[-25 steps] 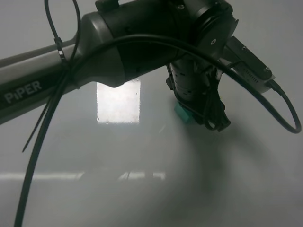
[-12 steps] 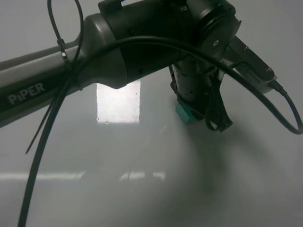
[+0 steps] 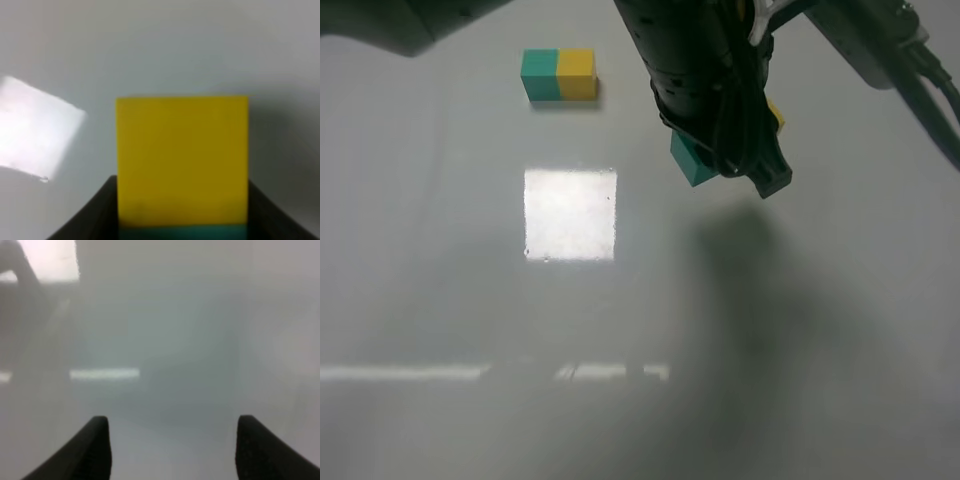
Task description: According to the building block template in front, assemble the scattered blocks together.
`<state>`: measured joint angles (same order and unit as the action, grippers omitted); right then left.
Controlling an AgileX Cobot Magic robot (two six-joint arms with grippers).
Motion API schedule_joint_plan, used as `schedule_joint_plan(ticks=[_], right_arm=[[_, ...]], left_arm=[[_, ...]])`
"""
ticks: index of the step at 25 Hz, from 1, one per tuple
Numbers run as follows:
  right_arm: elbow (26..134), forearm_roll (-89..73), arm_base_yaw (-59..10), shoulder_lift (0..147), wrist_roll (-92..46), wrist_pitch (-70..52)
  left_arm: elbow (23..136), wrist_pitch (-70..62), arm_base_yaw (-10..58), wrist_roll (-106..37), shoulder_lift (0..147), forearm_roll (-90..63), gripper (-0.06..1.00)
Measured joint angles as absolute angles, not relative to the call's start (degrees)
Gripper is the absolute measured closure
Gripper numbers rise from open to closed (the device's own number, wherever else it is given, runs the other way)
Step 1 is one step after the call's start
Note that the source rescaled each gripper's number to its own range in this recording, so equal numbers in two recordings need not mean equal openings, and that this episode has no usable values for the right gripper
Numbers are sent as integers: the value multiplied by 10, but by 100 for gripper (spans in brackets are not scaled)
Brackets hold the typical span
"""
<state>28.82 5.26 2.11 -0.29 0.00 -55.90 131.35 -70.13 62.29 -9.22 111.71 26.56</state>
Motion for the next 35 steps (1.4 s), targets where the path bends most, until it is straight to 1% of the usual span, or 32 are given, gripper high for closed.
schedule_joint_plan(ticks=[4,6,11,14,17,20,26,30,35], right_arm=[[288,53,21,-3,0,-559],[288,53,21,-3,0,-559],[288,53,21,-3,0,-559],[288,53,21,-3,0,-559],[288,53,21,-3,0,-559],[288,53,21,-3,0,-559],[288,53,21,-3,0,-559],[288,53,21,-3,0,-559],[288,53,21,-3,0,-559]], left_arm=[[1310,-701,623,-106,1091,272,93],[1286,-701,623,-112,1068,279,93],[1157,-701,615,-151,988,294,93],[1074,-703,592,-193,943,292,93],[1029,-703,557,-210,915,287,93],[1013,-703,515,-246,910,262,93],[1007,-699,460,-335,914,225,93],[1007,-683,435,-405,914,211,93],[1007,-676,414,-456,922,181,93]])
